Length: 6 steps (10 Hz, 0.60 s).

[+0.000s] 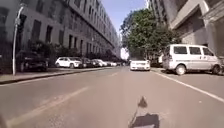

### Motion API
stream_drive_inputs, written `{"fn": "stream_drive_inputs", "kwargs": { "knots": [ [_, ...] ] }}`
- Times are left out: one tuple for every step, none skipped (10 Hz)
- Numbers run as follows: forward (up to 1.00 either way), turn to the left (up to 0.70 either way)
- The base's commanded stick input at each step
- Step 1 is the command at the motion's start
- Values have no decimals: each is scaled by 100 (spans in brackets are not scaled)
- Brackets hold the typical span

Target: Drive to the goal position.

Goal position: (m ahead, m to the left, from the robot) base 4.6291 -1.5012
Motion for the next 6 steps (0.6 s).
{"fn": "stream_drive_inputs", "kwargs": {
  "knots": [
    [70, 0],
    [70, 0],
    [70, 0],
    [70, 0],
    [70, 0],
    [70, 0]
  ]
}}
